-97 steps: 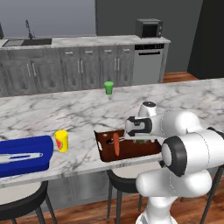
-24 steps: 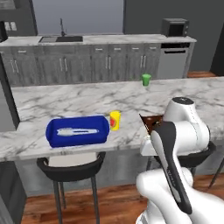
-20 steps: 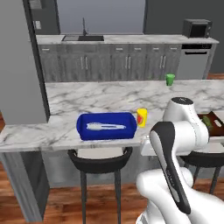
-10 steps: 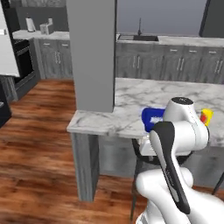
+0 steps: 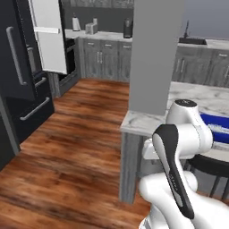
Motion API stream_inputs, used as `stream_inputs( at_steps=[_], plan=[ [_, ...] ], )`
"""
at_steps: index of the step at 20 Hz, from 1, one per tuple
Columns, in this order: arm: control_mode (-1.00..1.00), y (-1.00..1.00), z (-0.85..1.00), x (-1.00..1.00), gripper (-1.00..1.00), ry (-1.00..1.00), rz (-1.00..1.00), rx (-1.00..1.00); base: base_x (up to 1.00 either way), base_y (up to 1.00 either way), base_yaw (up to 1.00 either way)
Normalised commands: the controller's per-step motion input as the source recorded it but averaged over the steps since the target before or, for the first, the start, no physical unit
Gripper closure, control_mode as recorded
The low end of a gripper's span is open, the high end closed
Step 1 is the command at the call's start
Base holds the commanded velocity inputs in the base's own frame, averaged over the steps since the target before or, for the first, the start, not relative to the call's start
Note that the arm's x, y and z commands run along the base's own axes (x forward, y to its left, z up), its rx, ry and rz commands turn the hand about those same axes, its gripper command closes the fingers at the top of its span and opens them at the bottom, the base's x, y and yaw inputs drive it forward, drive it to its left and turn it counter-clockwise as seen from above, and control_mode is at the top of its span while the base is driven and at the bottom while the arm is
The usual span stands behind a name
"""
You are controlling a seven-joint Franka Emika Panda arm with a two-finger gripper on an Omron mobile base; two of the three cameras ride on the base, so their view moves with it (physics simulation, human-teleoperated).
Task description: Gather the cucumber and carrot from the fridge and place them on a tray on the dining counter. Then gather the fishs from the fridge and place them on the other tray.
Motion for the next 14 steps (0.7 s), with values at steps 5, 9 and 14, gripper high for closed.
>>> stream_inputs(
  at_steps=[5,9,14],
  plan=[
    [1.00,0.00,0.00,0.00,-1.00,0.00,0.00,0.00,0.70,0.46,0.02],
    [1.00,0.00,0.00,0.00,-1.00,0.00,0.00,0.00,0.91,0.56,-0.02],
    [1.00,0.00,0.00,0.00,-1.00,0.00,0.00,0.00,0.92,0.54,-0.12]
  ],
)
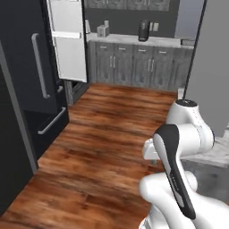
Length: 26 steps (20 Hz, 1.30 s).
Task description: Gather the cucumber and carrot from the fridge and place them on a tray on the dining counter. Then gather the fishs from the fridge and place them on the other tray.
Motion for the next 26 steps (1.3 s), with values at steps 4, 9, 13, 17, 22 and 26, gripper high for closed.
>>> stream_inputs(
  at_steps=[4,9,13,17,22,26],
  plan=[
    [1.00,0.00,0.00,0.00,-1.00,0.00,0.00,0.00,0.75,0.51,-0.29],
    [1.00,0.00,0.00,0.00,-1.00,0.00,0.00,0.00,0.61,0.50,-0.41],
    [1.00,0.00,0.00,0.00,-1.00,0.00,0.00,0.00,0.66,0.56,-0.41],
    [1.00,0.00,0.00,0.00,-1.00,0.00,0.00,0.00,0.81,0.54,-0.38],
    [1.00,0.00,0.00,0.00,-1.00,0.00,0.00,0.00,0.91,0.31,-0.28],
    [1.00,0.00,0.00,0.00,-1.00,0.00,0.00,0.00,0.91,0.26,-0.22]
  ],
)
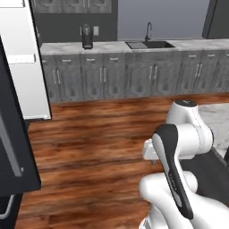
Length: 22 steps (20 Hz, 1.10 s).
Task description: Gather the cucumber and carrot from the fridge and place them on a tray on the dining counter. Then gather the fishs from the fridge and place them on the other tray.
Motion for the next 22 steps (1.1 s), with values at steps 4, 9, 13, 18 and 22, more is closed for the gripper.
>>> stream_inputs(
  at_steps=[4,9,13,18,22],
  plan=[
    [1.00,0.00,0.00,0.00,-1.00,0.00,0.00,0.00,0.84,0.27,-0.05],
    [1.00,0.00,0.00,0.00,-1.00,0.00,0.00,0.00,0.82,0.23,0.06],
    [1.00,0.00,0.00,0.00,-1.00,0.00,0.00,0.00,0.74,0.26,0.14],
    [1.00,0.00,0.00,0.00,-1.00,0.00,0.00,0.00,0.50,0.42,0.26],
    [1.00,0.00,0.00,0.00,-1.00,0.00,0.00,0.00,0.49,0.45,0.30]
  ],
)
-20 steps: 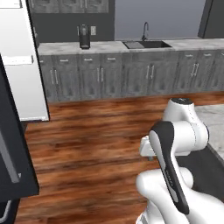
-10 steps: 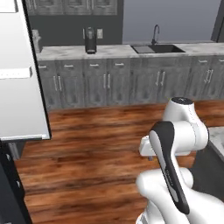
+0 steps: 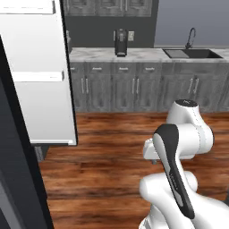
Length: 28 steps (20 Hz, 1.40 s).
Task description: Gather the cucumber and carrot from the fridge and place them on a tray on the dining counter. Then gather the fishs from the fridge and place them on the other tray.
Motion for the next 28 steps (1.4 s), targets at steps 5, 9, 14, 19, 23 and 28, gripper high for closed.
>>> stream_inputs(
  at_steps=[5,9,14,19,23,28],
  plan=[
    [1.00,0.00,0.00,0.00,-1.00,0.00,0.00,0.00,0.63,0.25,0.32],
    [1.00,0.00,0.00,0.00,-1.00,0.00,0.00,0.00,0.49,0.18,0.35],
    [1.00,0.00,0.00,0.00,-1.00,0.00,0.00,0.00,0.31,0.20,0.35],
    [1.00,0.00,0.00,0.00,-1.00,0.00,0.00,0.00,0.39,0.04,0.37],
    [1.00,0.00,0.00,0.00,-1.00,0.00,0.00,0.00,0.56,0.00,0.38],
    [1.00,0.00,0.00,0.00,-1.00,0.00,0.00,0.00,0.56,0.00,0.40]
  ],
)
